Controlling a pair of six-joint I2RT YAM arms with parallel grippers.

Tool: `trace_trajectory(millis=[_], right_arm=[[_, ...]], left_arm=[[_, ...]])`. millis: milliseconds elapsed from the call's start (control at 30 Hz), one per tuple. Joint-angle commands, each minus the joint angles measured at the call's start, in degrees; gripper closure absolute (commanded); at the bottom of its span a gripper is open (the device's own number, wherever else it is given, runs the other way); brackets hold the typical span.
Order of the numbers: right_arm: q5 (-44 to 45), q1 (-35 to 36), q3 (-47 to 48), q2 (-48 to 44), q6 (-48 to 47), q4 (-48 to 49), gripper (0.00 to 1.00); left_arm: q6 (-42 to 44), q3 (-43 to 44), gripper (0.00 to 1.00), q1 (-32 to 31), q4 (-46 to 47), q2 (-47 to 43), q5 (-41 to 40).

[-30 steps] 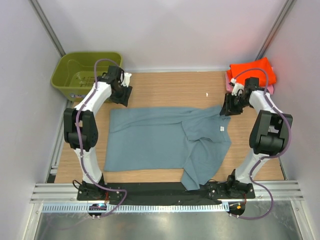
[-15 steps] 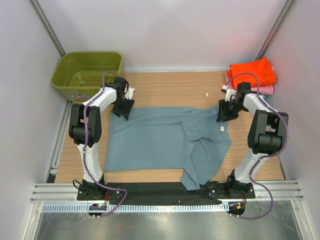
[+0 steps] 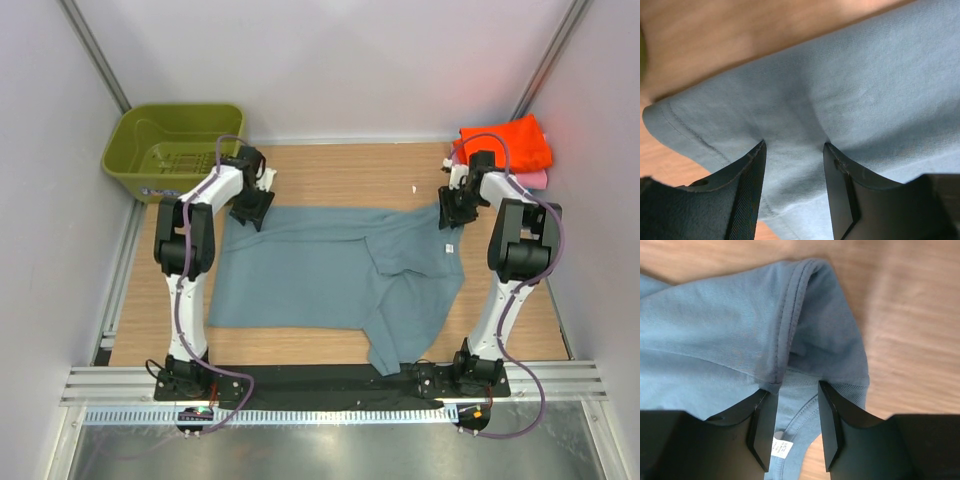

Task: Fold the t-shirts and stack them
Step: Fold the tshirt

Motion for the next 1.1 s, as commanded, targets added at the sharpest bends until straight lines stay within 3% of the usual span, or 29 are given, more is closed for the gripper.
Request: trace_trajectory(millis=[0, 300, 667, 900, 1067], right_arm=[[4.6, -0.8, 3.4, 3.3, -1.4, 2.2, 0.56], [6.4, -1.6, 12.2, 9.7, -2.3, 2.9, 0.57], [6.4, -1.6, 23.6, 13.8, -2.8, 3.8, 0.57], [3.9, -1.6, 25.7, 8.9, -3.5, 0.8, 0.56], [-0.9, -1.4, 21.6, -1.8, -4.2, -2.6, 0.57]], left_arm=[[1.0, 4.3, 0.5, -0.1, 1.6, 5.4, -2.2], [0.8, 16.7, 0.5, -0.1, -0.2, 13.1, -2.9], [4.1, 25.7, 0.47, -2.1, 2.4, 13.9, -6.0], [3.9, 29.7, 0.45, -3.3, 3.1, 8.8, -7.9], [1.7, 21.3, 0.45, -3.6, 1.2, -0.1, -4.0]])
